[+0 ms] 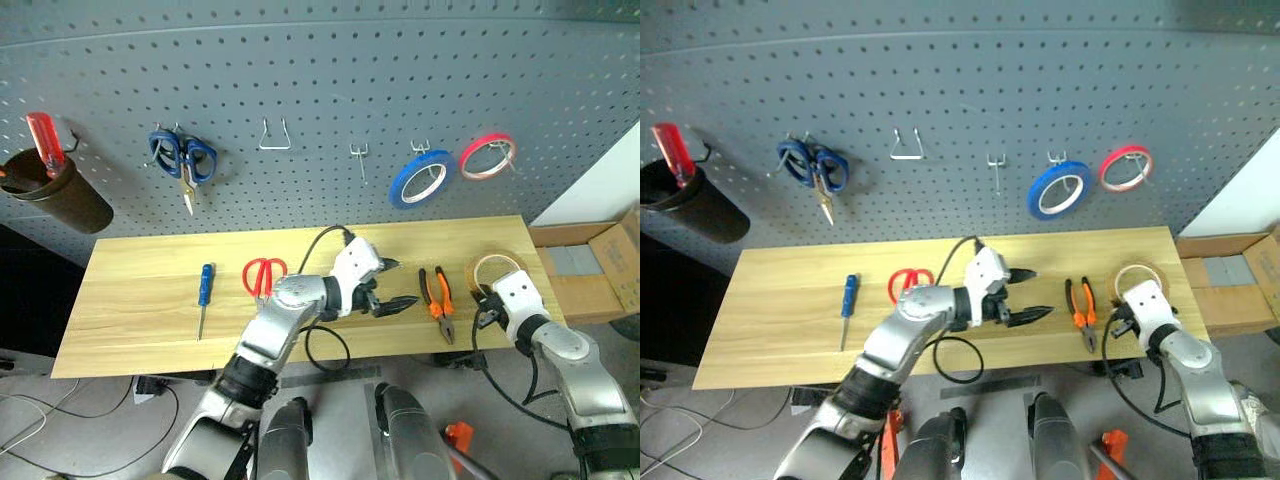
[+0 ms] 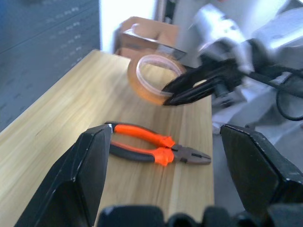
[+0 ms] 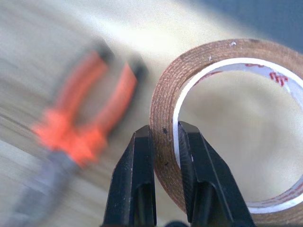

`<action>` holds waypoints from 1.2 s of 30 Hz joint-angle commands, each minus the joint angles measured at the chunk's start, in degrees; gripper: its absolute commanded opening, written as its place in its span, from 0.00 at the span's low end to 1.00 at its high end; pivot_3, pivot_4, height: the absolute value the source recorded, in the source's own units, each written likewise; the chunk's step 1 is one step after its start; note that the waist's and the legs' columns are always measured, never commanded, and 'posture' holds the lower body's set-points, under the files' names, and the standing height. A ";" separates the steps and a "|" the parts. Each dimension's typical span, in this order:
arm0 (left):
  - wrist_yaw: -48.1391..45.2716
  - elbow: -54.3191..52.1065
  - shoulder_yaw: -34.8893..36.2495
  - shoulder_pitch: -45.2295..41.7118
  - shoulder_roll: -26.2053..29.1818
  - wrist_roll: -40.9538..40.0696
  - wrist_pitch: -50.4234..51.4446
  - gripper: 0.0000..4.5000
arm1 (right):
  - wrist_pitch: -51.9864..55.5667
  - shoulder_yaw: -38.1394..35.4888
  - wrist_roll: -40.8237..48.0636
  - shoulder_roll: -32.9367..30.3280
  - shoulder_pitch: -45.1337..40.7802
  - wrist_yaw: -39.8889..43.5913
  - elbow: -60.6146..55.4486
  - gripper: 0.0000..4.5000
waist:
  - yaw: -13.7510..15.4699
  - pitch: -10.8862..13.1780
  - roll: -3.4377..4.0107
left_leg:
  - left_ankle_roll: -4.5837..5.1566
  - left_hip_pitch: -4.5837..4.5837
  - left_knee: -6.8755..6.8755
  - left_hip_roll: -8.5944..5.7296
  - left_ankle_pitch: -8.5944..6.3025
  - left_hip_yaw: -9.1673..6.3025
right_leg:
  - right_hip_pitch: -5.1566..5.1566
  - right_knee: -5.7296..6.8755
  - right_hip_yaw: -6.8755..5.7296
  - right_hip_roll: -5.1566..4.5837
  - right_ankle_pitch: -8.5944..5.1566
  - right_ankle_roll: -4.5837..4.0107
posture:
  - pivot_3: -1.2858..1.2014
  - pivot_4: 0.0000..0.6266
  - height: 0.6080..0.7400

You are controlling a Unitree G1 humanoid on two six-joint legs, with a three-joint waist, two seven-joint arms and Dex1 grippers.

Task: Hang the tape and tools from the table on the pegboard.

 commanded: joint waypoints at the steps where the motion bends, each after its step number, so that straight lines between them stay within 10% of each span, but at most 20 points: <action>1: 1.08 -10.11 3.00 3.10 3.23 -4.05 6.84 0.87 | -1.91 4.03 -4.08 1.86 1.45 -2.51 -8.88 0.03 | 0.08 -1.06 -0.07 | -0.03 0.06 0.01 -0.01 0.02 0.00 | 0.08 -0.01 0.00 0.00 -0.04 0.07 | 0.49 0.24 1.00; 20: 21.45 -28.94 16.50 15.48 5.98 -7.91 17.01 0.87 | -39.52 17.00 -14.58 11.85 -29.28 -8.18 29.46 0.03 | 5.75 -6.66 -1.06 | 0.21 1.01 -0.01 -0.04 0.11 -0.11 | 1.14 -0.19 -0.07 0.03 0.24 -0.18 | 0.59 0.11 1.00; 36: 21.84 -26.33 14.96 12.51 6.20 -10.16 16.66 0.87 | -41.77 14.22 -12.50 11.50 -39.72 -4.77 46.63 0.03 | 5.92 -6.96 -1.12 | 0.25 2.24 -0.05 -0.01 0.10 -0.14 | 2.36 -0.19 -0.10 0.06 -0.10 -0.39 | 0.57 0.15 1.00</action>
